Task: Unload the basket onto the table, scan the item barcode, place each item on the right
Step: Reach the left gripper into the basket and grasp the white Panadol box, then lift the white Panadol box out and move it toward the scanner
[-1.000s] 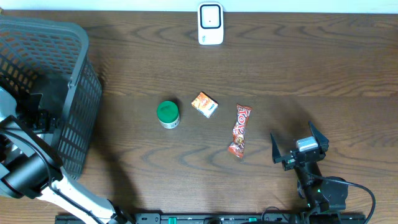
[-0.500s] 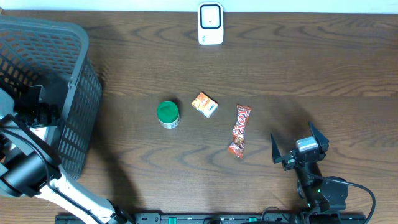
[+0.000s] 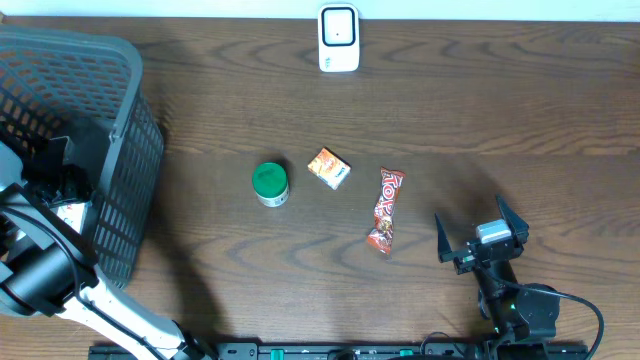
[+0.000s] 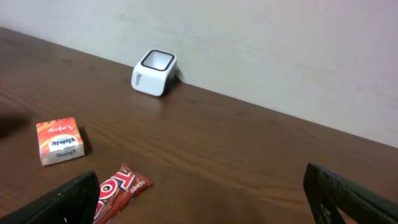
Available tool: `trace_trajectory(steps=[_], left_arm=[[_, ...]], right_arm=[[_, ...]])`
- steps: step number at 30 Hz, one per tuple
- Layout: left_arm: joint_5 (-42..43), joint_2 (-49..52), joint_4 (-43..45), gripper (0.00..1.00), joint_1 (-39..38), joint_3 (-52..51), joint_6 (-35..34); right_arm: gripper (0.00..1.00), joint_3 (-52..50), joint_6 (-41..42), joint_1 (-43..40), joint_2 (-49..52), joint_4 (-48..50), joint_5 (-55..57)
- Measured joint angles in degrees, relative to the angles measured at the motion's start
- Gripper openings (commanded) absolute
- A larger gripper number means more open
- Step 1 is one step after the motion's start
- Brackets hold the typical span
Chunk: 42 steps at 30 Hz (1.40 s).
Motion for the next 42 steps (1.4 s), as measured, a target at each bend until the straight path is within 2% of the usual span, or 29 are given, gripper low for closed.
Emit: trace_trajectory(steps=[4,19,23,31,35,39,40,42], left_arm=[[0.37,0.04,0.04,0.46,0.0,0.09,-1.42],[4.04,-1.18,-0.79,0.46,-4.9,1.4,-6.43],[4.37,-8.46,-0.66,0.46,-6.49,1.4,-6.93],[5.7,-33.18,2.27,0.47,-6.56,1.9,-10.58],[13.64,-43.19,2.71,0.5,-6.54,1.99,-12.15],[30.58,-52.04,3.8,0.51,-6.86,2.08,-13.11],[37.0,-54.36,4.22,0.51,-7.93,2.08,-13.16],[43.6,-56.43,4.42,0.51,-10.95,2.08,-13.18]], right_arm=[[0.99,0.0,0.0,0.0,0.0,0.0,-0.02],[0.99,0.0,0.0,0.0,0.0,0.0,0.0],[0.99,0.0,0.02,0.0,0.0,0.0,-0.02],[0.99,0.0,0.0,0.0,0.0,0.0,-0.02],[0.99,0.0,0.0,0.0,0.0,0.0,-0.02],[0.99,0.0,0.0,0.0,0.0,0.02,-0.02],[0.99,0.0,0.02,0.0,0.0,0.0,-0.02],[0.99,0.0,0.0,0.0,0.0,0.0,-0.02]])
